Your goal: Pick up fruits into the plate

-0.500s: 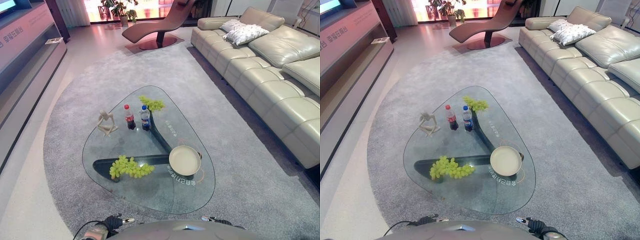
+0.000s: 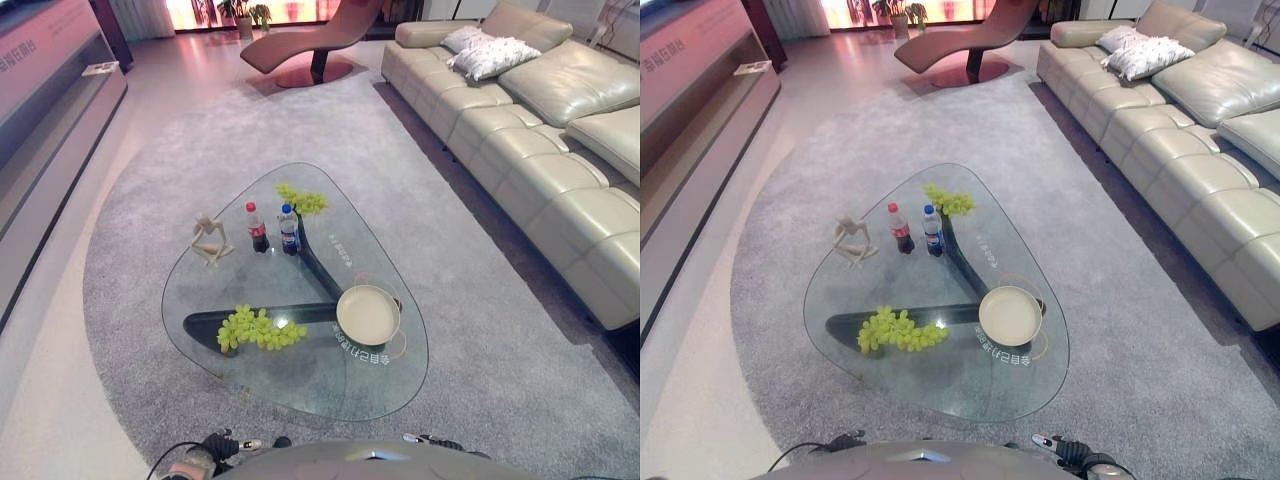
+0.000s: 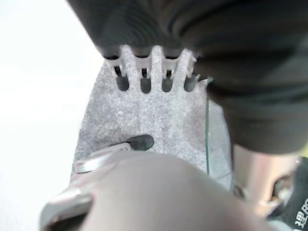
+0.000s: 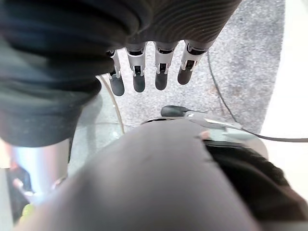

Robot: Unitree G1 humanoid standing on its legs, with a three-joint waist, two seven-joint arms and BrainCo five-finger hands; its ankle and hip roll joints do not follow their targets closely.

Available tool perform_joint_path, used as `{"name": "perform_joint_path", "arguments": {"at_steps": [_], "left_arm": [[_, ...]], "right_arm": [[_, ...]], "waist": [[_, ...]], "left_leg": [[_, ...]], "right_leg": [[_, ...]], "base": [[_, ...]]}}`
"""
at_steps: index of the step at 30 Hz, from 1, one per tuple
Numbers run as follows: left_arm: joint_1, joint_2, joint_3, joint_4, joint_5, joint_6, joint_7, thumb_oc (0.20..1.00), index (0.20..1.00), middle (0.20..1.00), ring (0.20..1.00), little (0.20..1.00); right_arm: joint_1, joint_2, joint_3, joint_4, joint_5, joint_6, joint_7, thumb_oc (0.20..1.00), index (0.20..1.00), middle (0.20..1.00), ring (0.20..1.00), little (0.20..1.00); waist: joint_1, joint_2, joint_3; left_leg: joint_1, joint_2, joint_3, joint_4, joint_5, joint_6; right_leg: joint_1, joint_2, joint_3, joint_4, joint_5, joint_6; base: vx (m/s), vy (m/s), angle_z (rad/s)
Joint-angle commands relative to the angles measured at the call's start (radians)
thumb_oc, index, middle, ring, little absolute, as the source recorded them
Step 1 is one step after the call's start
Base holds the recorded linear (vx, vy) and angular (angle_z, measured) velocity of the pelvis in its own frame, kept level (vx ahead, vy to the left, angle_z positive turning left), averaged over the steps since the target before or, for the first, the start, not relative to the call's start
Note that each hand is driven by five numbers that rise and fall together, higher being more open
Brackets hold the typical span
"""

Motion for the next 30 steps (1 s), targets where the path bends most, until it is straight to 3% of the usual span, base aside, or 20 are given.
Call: {"name": "perform_joint_path", "arguments": {"at_steps": [1,7,13,16,19,22,28,30], "left_arm": [[-0.119,0.027,-0.025,-0.008,0.032,-0.049,0.047,1.000,1.000,1.000,1.000,1.000],[-0.203,0.083,-0.064,-0.063,0.076,-0.092,0.117,1.000,1.000,1.000,1.000,1.000],[-0.389,0.244,-0.132,-0.144,0.161,-0.092,0.233,1.000,1.000,1.000,1.000,1.000],[-0.458,0.288,-0.146,-0.164,0.188,-0.102,0.292,1.000,1.000,1.000,1.000,1.000],[-0.519,0.364,-0.158,-0.221,0.228,-0.053,0.356,1.000,1.000,1.000,1.000,1.000],[-0.563,0.408,-0.155,-0.250,0.215,0.007,0.344,1.000,1.000,1.000,1.000,1.000],[-0.688,0.461,-0.172,-0.212,0.306,0.125,0.327,1.000,1.000,1.000,1.000,1.000],[-0.730,0.479,-0.195,-0.193,0.323,0.137,0.319,1.000,1.000,1.000,1.000,1.000]], "right_arm": [[-0.106,-0.023,0.022,0.002,0.056,0.000,0.017,1.000,1.000,1.000,1.000,1.000],[-0.147,-0.083,0.033,-0.026,0.088,-0.005,0.043,1.000,1.000,1.000,1.000,1.000],[-0.247,-0.169,0.059,-0.053,0.176,-0.014,0.072,1.000,1.000,1.000,1.000,1.000],[-0.256,-0.168,0.064,-0.040,0.165,-0.100,0.062,1.000,1.000,1.000,1.000,1.000],[-0.231,-0.182,0.056,-0.128,0.184,-0.136,0.041,1.000,1.000,1.000,1.000,1.000],[-0.221,-0.188,0.051,-0.206,0.195,-0.130,0.011,1.000,1.000,1.000,1.000,1.000],[-0.239,-0.205,0.059,-0.304,0.240,-0.127,-0.025,1.000,1.000,1.000,1.000,1.000],[-0.247,-0.209,0.066,-0.316,0.253,-0.132,-0.029,1.000,1.000,1.000,1.000,1.000]], "waist": [[0.005,-0.011,0.080],[-0.017,0.007,0.132],[-0.038,0.030,0.234],[-0.058,0.050,0.278],[-0.092,0.055,0.340],[-0.106,0.055,0.383],[-0.129,0.042,0.412],[-0.133,0.036,0.412]], "left_leg": [[0.039,-0.009,0.047,0.028,-0.155,0.032],[-0.009,-0.006,0.049,0.047,-0.144,0.027],[-0.120,-0.014,0.051,0.101,-0.131,0.023],[-0.177,-0.020,0.056,0.108,-0.117,0.025],[-0.230,-0.023,0.053,0.119,-0.106,0.027],[-0.273,-0.027,0.046,0.139,-0.099,0.026],[-0.401,-0.035,0.052,0.209,-0.091,0.022],[-0.435,-0.034,0.057,0.224,-0.087,0.020]], "right_leg": [[-0.045,-0.065,0.077,0.067,-0.030,0.090],[-0.094,-0.058,0.099,0.077,-0.027,0.086],[-0.197,-0.041,0.140,0.119,-0.024,0.072],[-0.265,-0.032,0.160,0.138,-0.018,0.068],[-0.338,-0.022,0.177,0.173,-0.016,0.063],[-0.391,-0.015,0.179,0.208,-0.018,0.055],[-0.525,-0.003,0.176,0.277,-0.022,0.042],[-0.557,-0.002,0.177,0.286,-0.018,0.042]], "base": [[-0.03,0.003,-0.11],[-0.05,0.032,-0.07],[-0.09,0.050,-0.16],[-0.13,0.121,-0.25],[-0.12,0.102,-0.23],[-0.10,0.050,-0.17],[-0.06,0.035,-0.05],[-0.05,0.016,-0.06]]}}
